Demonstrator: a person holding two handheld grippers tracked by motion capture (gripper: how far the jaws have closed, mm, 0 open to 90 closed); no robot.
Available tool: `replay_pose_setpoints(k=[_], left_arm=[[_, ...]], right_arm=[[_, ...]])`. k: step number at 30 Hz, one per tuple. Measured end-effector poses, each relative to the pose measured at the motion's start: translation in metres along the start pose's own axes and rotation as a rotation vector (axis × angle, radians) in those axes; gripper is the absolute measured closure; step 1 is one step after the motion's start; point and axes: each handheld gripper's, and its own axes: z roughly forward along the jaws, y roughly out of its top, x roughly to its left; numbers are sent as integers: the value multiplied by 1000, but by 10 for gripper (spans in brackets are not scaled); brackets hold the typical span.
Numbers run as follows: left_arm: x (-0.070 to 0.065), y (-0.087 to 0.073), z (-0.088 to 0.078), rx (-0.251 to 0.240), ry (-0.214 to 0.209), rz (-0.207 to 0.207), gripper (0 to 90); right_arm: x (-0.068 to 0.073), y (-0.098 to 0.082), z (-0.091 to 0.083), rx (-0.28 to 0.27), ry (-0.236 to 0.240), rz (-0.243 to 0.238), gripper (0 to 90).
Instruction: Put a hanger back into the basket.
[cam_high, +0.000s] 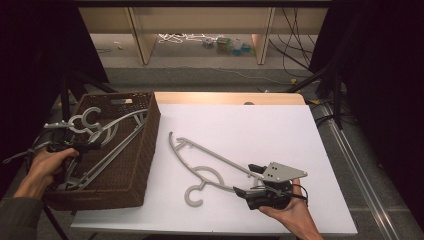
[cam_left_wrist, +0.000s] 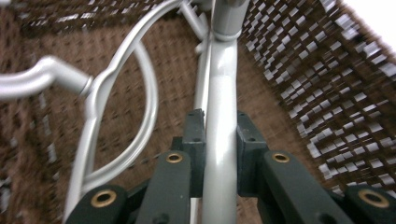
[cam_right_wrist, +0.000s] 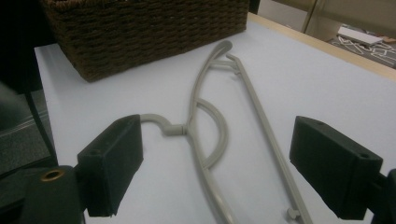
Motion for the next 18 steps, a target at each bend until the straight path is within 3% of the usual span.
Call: replay_pose_setpoints(k=[1,2,3,10,15,18], left_arm=[[1,-3,2,16,26,0,774],[1,-3,2,16,26,0,772],[3,-3,1,38,50,33,772],[8,-4,0,67,107,45,733],[9,-5,-1,58,144,18,706],[9,-4,-3,27,193,-59,563]], right_arm=[[0,0,0,0,0,0,183],[0,0,0,0,0,0,183],[0,0,0,0,1,2,183],[1,0,1,3,7,-3,183],[0,0,1,-6,0,1,183],[0,0,0,4,5,6,183]])
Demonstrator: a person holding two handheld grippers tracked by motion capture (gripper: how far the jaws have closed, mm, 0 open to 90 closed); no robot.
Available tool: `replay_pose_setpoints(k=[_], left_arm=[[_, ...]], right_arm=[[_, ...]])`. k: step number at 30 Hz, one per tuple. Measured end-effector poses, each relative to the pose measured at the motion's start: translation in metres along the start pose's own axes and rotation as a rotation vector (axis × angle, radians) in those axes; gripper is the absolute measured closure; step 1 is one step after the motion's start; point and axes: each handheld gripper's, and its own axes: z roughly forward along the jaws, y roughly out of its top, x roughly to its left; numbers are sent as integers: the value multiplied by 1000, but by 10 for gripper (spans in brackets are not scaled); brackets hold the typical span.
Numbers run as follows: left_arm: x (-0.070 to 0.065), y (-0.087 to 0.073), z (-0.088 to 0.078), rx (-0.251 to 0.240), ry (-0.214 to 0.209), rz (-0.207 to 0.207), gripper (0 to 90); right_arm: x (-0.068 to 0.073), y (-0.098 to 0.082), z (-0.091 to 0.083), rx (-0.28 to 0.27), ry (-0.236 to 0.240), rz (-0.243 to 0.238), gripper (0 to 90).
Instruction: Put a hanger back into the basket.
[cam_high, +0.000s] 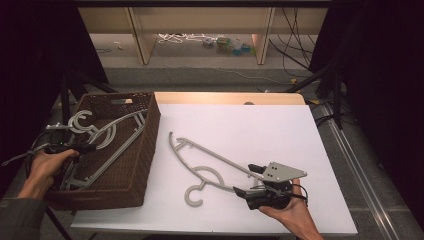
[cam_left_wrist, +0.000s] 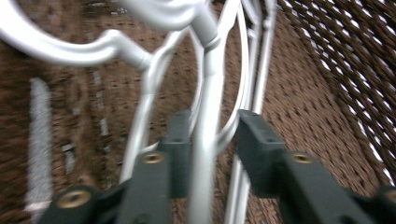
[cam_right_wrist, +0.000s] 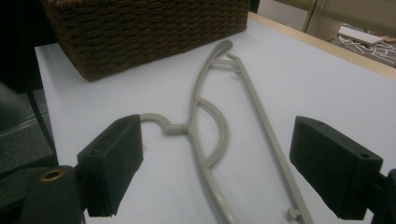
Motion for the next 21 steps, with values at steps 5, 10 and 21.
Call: replay_pose_setpoints(k=[5,10,21], left_arm=[[-1,2,-11,-30,19,-62,394],[-11,3,-29,-83,6,-82,321],[-58,-1,-56,-220,-54,-27,251]], right_arm=[[0,0,0,-2,1,3,182],[0,0,1,-4,1,2,182],[0,-1,1,-6,-1,0,182]])
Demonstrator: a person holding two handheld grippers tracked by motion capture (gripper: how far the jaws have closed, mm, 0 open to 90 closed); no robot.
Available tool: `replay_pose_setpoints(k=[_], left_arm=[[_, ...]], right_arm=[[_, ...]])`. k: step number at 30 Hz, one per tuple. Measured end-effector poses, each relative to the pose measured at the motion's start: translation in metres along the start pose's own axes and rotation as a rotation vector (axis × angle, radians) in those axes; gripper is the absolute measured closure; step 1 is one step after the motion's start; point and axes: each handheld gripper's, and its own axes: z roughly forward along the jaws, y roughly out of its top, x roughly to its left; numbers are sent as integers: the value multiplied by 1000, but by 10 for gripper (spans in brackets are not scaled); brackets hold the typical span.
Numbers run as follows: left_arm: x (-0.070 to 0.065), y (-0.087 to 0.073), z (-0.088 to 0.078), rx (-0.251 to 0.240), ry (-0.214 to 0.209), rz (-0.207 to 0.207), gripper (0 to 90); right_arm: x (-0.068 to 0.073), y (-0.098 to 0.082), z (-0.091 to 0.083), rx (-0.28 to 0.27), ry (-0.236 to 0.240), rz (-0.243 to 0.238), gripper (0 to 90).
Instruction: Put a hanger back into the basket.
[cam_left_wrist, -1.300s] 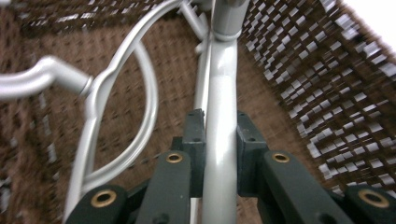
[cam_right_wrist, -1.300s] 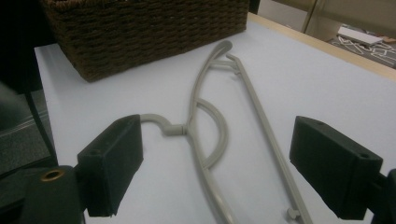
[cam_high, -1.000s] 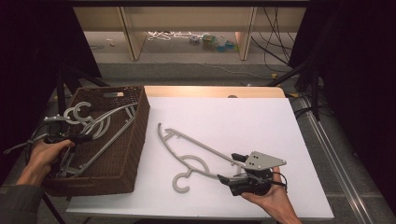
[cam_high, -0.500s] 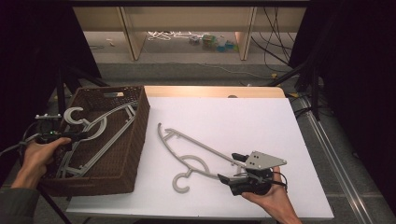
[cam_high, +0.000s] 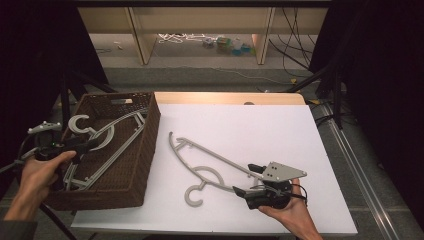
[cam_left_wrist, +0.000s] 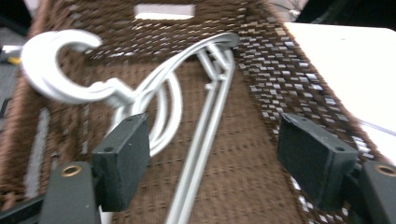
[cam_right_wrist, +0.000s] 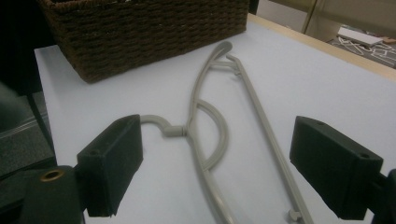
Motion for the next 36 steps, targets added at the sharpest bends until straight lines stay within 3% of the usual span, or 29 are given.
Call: replay_pose_setpoints(k=[1,3,10,12,18,21,24,25,27,30,32,36], left_arm=[[-15,-3,-4,-36,-22,14,248],[-21,-5,-5,-53,-33,18,241],[-67,-18,-10,-173,-156,22,218],[-79,-21,-10,-200,-189,39,214],[-117,-36,-4,-271,-232,97,203],[-124,-38,-2,-283,-252,108,204],[-134,-42,-2,-314,-254,160,206],[-137,-43,-2,-318,-257,171,206],[-142,-46,-3,-326,-268,181,207],[-150,-53,-1,-342,-290,198,207],[-154,-58,2,-343,-307,218,206],[-161,-64,8,-334,-332,257,196]], right_arm=[[0,0,0,0,3,1,182],[0,0,0,0,4,1,182],[2,-1,1,-8,1,11,178],[2,-1,2,-9,1,11,177],[3,-2,2,-34,-9,13,165],[4,-2,2,-63,-19,21,165],[2,-2,2,-89,-32,13,165],[3,-3,0,-82,-24,38,165],[2,-3,0,-95,-25,45,165],[3,-4,1,-100,-20,50,164],[2,-4,2,-107,-31,27,164],[3,-5,3,-93,-15,45,164]])
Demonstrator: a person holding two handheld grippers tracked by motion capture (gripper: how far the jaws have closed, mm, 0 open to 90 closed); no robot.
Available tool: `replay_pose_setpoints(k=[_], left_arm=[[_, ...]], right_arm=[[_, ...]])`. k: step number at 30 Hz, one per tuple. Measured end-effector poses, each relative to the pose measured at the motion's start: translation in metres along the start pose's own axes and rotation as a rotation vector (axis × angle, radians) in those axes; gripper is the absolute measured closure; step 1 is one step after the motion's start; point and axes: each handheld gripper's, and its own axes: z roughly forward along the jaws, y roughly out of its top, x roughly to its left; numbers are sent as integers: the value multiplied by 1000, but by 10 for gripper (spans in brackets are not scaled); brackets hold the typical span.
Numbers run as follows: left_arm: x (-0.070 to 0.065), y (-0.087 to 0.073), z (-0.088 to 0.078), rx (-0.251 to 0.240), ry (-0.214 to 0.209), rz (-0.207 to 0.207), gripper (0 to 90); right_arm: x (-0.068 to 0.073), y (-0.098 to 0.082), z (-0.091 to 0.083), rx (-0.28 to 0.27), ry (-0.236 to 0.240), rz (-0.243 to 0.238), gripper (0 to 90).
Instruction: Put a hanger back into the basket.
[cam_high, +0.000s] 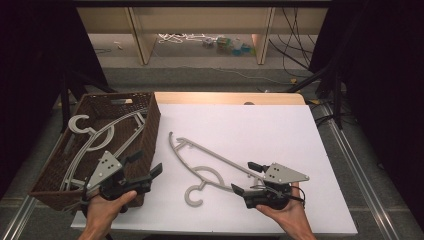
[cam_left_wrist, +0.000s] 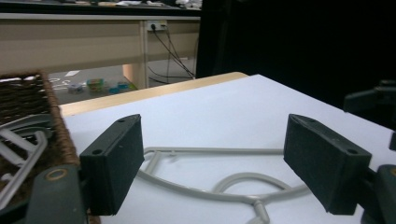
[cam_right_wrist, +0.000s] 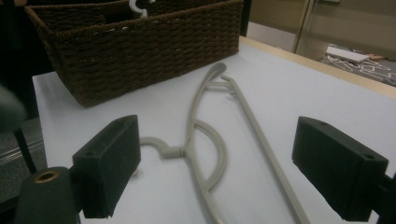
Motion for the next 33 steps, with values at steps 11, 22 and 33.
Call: replay_pose_setpoints(k=[11,22,33], left_arm=[[-7,-17,9,-6,-45,17,176],[-8,-33,11,13,-30,32,175],[-13,-36,11,18,-42,49,175]], right_arm=[[-4,-3,-1,-15,7,13,163],[-2,-3,2,-21,-1,-21,164],[5,-5,15,82,52,-52,164]])
